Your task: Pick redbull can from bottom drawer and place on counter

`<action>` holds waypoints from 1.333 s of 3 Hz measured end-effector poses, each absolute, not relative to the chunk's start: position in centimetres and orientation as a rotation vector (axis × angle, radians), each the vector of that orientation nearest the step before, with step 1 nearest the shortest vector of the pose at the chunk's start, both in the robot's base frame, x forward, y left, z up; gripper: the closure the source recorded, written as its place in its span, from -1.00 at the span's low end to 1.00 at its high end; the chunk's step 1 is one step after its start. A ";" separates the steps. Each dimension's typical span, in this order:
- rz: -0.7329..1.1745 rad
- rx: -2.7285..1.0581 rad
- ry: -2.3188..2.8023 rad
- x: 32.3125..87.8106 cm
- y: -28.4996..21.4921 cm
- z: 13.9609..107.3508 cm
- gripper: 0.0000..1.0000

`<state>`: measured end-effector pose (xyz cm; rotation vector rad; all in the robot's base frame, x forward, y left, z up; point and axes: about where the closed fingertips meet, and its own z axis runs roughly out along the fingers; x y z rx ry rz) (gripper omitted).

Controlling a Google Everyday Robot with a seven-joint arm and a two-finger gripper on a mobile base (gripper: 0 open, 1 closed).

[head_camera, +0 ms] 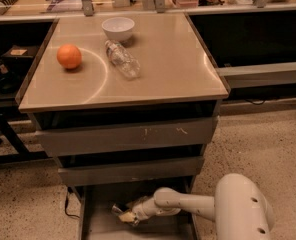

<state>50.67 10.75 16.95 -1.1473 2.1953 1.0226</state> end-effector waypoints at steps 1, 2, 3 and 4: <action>0.991 -1.146 2.261 51.6 9.6 19.2 1.00; 0.952 -1.144 2.328 51.9 8.1 21.0 1.00; 0.949 -1.143 2.332 52.0 7.9 21.3 1.00; 0.937 -1.136 2.354 51.6 7.0 21.9 1.00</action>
Offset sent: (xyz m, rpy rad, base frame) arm 0.0163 -0.0499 0.0658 -0.1740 0.0911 -0.0473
